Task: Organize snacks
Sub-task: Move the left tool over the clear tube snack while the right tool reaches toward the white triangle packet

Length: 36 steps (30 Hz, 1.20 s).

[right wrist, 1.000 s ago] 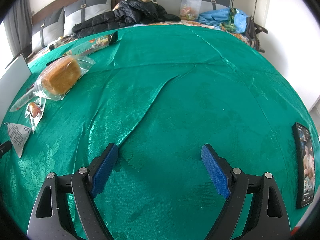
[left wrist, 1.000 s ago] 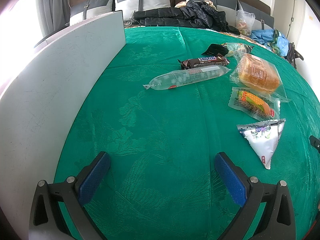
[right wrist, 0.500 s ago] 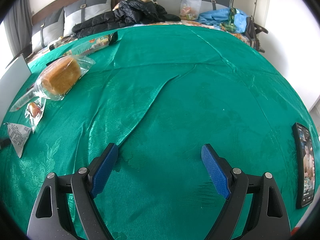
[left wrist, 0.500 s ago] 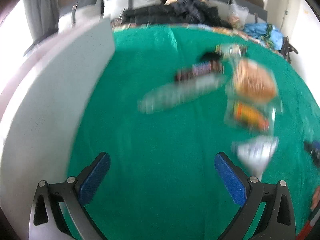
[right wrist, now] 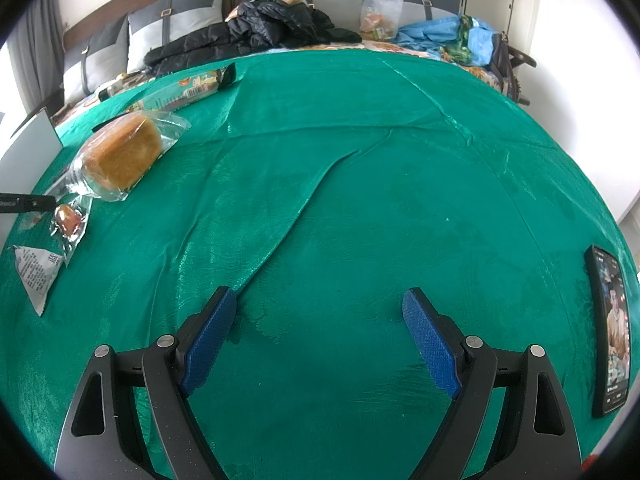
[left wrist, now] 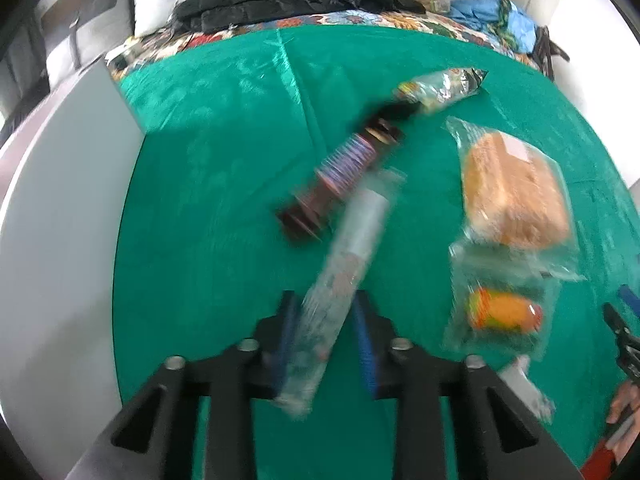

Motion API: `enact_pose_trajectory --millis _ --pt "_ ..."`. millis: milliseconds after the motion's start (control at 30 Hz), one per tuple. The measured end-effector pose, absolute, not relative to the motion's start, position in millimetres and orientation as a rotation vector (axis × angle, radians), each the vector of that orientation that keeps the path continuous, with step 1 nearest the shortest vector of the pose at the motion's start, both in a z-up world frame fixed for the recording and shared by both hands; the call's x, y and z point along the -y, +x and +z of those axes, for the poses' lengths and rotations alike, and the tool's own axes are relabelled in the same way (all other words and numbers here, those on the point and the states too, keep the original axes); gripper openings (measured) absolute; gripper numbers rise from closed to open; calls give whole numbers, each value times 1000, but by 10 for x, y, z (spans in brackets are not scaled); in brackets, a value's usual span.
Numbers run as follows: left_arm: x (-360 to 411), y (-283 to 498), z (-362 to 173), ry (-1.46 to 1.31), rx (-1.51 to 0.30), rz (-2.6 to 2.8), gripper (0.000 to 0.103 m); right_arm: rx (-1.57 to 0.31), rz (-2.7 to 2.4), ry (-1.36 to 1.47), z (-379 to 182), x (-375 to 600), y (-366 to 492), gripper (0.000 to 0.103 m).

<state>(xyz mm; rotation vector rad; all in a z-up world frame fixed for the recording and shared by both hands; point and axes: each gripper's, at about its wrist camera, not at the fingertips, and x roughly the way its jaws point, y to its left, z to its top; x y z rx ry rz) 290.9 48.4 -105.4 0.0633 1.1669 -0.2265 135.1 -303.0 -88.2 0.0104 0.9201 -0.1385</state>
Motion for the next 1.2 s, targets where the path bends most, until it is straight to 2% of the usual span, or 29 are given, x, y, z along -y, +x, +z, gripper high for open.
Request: enact_pose_trajectory --millis 200,300,333,367,400,433,667,900,1200 --pt "-707 1971 -1069 -164 -1229 -112 19 -920 -139 11 -885 3029 1354 87" --pt "-749 1585 -1071 -216 -1216 -134 24 -920 -139 11 -884 3030 1353 87" --pt "-766 1541 -1075 -219 -1205 -134 42 -920 -139 11 -886 3027 1356 87" --pt "-782 1518 -1082 -214 -1191 -135 71 -920 -139 10 -884 3029 1354 87" --pt "-792 1523 -1079 -210 -1177 -133 82 -920 -139 10 -884 3030 1354 87" --pt "-806 1524 -1075 -199 -1150 -114 88 -920 -139 11 -885 3029 1354 87" --pt "-644 1733 -1180 -13 -1091 -36 89 -920 -139 11 -884 3031 1354 87" --pt "-689 1824 -1260 -4 -1030 -11 103 -920 -139 12 -884 3031 1355 87" --pt "-696 1798 -1280 -7 -965 -21 103 -920 -139 12 -887 3030 1358 87"
